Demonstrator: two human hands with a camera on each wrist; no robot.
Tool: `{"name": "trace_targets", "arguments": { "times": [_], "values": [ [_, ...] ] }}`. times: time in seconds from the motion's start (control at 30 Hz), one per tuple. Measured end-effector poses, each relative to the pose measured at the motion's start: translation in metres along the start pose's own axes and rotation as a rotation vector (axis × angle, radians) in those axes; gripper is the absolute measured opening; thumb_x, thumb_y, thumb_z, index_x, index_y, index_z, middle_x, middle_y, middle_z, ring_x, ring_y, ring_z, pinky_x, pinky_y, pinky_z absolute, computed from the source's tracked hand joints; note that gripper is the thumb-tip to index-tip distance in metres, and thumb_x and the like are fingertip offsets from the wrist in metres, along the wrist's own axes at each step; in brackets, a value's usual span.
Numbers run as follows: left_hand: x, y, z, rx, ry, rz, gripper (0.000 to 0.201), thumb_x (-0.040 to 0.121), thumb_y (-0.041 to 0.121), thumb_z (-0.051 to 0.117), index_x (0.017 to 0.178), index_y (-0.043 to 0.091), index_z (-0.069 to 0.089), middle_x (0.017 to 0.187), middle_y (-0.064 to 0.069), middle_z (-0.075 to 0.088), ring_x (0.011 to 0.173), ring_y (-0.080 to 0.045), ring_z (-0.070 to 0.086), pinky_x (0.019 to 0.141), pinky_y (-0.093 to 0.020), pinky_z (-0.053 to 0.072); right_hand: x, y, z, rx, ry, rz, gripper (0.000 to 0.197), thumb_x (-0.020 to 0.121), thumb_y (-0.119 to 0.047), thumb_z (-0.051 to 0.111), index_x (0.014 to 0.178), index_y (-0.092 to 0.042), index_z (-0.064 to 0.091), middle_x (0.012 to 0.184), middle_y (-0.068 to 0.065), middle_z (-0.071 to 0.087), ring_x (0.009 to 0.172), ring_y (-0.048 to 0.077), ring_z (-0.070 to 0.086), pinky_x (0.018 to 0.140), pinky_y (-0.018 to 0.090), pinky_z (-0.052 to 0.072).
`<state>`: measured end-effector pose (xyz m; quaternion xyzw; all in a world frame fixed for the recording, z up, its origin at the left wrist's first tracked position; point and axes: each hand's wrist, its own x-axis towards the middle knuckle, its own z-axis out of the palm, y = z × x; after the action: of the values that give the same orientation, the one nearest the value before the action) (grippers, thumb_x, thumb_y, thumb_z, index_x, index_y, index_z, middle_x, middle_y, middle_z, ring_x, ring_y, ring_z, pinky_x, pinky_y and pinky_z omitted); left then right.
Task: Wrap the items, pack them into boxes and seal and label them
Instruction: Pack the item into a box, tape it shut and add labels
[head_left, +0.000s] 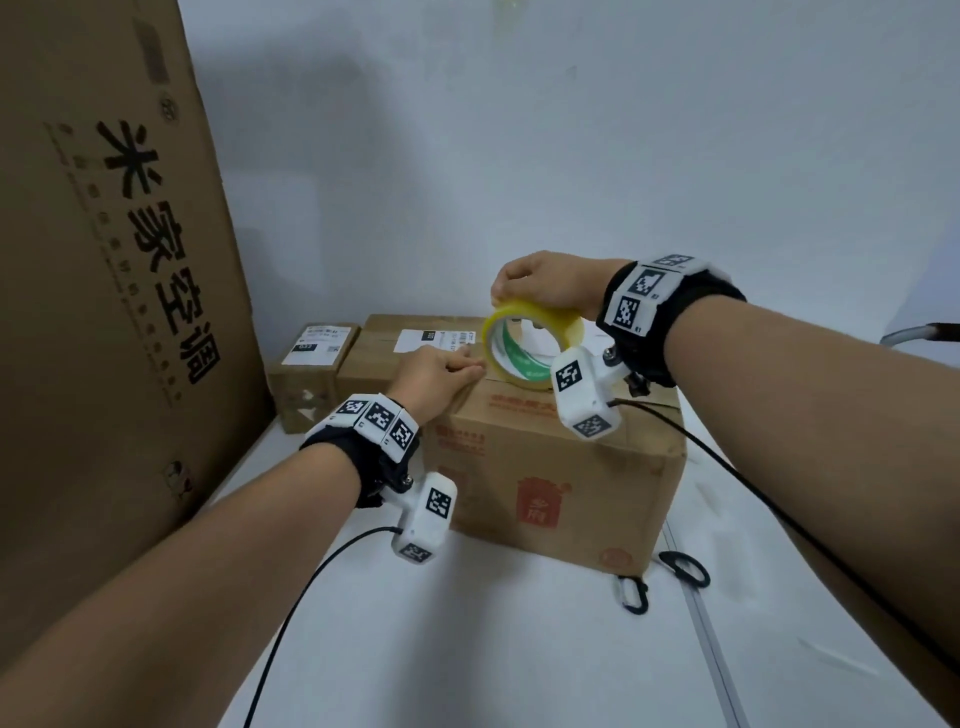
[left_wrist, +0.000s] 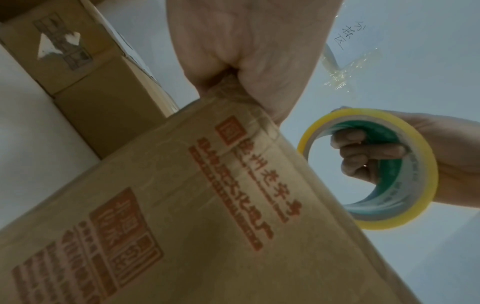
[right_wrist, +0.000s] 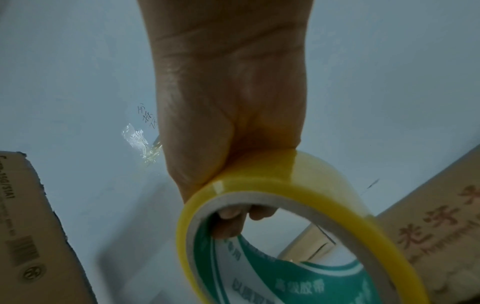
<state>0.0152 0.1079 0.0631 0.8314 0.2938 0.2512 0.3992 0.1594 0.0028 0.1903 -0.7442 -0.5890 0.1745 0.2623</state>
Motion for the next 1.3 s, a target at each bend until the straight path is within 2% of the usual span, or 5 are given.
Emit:
{"name": "trace_targets", "arguments": {
  "times": [0.27, 0.5, 0.9, 1.1, 1.3],
  "values": [
    [0.001, 0.005, -0.004, 0.125, -0.025, 0.010, 0.026, 0.094, 0.028, 0.064, 0.116, 0.017, 0.073, 0.132, 0.005, 0.063, 0.122, -0.014, 0.056, 0.108, -0.034, 0.041, 0.013, 0.013, 0.015, 0.061, 0.021, 0.039, 0.016, 0.096, -0.026, 0.056, 0.084, -0.021, 0.066, 0.079, -0.006, 0.059, 0.064, 0.005, 0.049, 0.061, 0.017, 0.038],
    [0.019, 0.054, -0.028, -0.314, 0.037, -0.115, 0.027, 0.099, 0.027, 0.055, 0.097, 0.005, 0.071, 0.087, -0.004, 0.069, 0.075, -0.012, 0.062, 0.068, -0.018, 0.051, 0.012, 0.013, 0.016, 0.089, 0.040, 0.058, 0.015, 0.096, -0.023, 0.056, 0.085, -0.016, 0.064, 0.074, -0.005, 0.057, 0.064, 0.006, 0.050, 0.060, 0.017, 0.039],
    [0.020, 0.074, -0.031, -0.385, -0.075, -0.262, 0.019, 0.090, 0.015, 0.068, 0.073, 0.013, 0.061, 0.071, -0.001, 0.064, 0.066, -0.009, 0.059, 0.072, -0.022, 0.054, 0.013, 0.011, 0.017, -0.025, 0.055, 0.066, 0.024, 0.103, -0.027, 0.044, 0.102, -0.015, 0.064, 0.077, -0.006, 0.053, 0.071, 0.010, 0.049, 0.062, 0.019, 0.037],
    [0.018, 0.081, -0.024, 0.081, -0.014, -0.108, 0.034, 0.100, 0.025, 0.053, 0.093, -0.005, 0.067, 0.091, -0.019, 0.071, 0.080, -0.027, 0.065, 0.089, -0.039, 0.055, 0.010, 0.007, 0.015, -0.139, 0.029, 0.027, 0.035, 0.104, -0.018, 0.036, 0.129, -0.016, 0.060, 0.128, 0.007, 0.057, 0.097, 0.014, 0.053, 0.073, 0.016, 0.036],
    [0.019, 0.095, -0.020, 0.483, 0.067, -0.002, 0.032, 0.103, 0.027, 0.043, 0.101, 0.001, 0.062, 0.090, -0.012, 0.063, 0.084, -0.027, 0.058, 0.057, -0.029, 0.035, 0.012, 0.008, 0.014, -0.250, 0.016, 0.036, 0.039, 0.106, -0.021, 0.031, 0.141, -0.020, 0.049, 0.148, 0.007, 0.045, 0.135, 0.023, 0.040, 0.105, 0.027, 0.030]
  ]
}}
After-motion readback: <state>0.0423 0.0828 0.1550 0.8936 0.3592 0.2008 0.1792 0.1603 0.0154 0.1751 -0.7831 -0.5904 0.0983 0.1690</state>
